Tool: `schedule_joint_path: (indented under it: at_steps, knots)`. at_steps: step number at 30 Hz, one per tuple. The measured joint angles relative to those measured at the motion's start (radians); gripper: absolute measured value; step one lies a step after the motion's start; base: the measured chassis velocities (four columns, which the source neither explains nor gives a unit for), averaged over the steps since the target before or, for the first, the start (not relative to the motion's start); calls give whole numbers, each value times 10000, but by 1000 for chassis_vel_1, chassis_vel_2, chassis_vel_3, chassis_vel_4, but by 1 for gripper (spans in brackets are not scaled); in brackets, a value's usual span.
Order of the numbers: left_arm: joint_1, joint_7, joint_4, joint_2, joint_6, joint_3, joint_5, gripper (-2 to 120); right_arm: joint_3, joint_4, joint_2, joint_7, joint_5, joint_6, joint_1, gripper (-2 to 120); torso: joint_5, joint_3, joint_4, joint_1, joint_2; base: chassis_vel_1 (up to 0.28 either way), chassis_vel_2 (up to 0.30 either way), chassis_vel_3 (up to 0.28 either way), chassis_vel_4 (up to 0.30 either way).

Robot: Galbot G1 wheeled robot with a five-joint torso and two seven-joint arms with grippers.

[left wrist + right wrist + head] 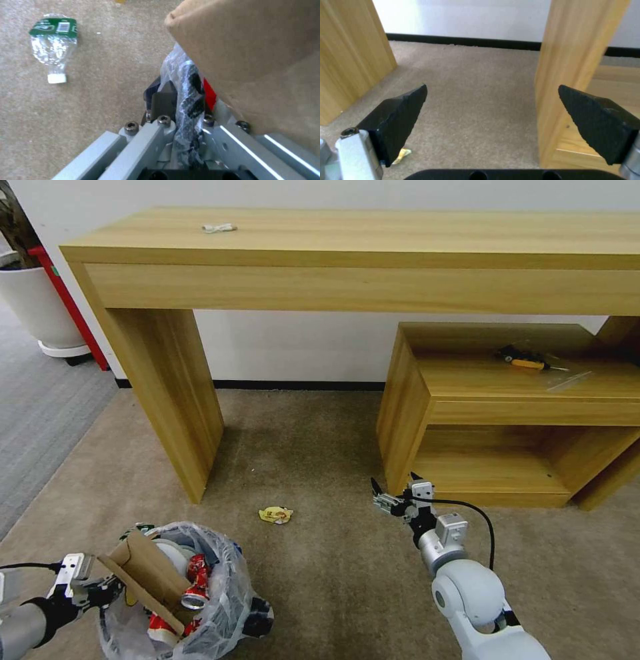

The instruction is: Pick up the trash bin and place the garbage on the floor into it.

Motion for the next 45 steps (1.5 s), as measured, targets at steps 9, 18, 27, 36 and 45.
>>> schedule_joint_path:
  at_steps: [9,18,27,36,45]
  knots:
    - [-39,26,29,19,0,26,12,0,-78,-115,32,-1,7,-28,103,100,1,0,0,-1,0,128,142,-121,-142]
    - [-143,105,137,107,0,119,13,0,-172,-315,87,-16,41,-109,173,100,-3,0,-2,-1,1,120,162,-118,-167]
    - [-90,256,333,226,0,105,-18,0,-262,-810,103,-278,291,-372,441,100,0,0,2,0,0,108,156,-106,-156]
    - [102,393,388,-46,0,1,-70,0,-870,-2420,5,-995,1459,-1115,1724,100,1,0,1,0,1,24,33,-23,-37]
    - [271,461,380,-161,-1,-234,-71,0,-1317,-4869,-133,-2548,887,-2318,3080,100,1,1,1,0,0,0,0,0,0]
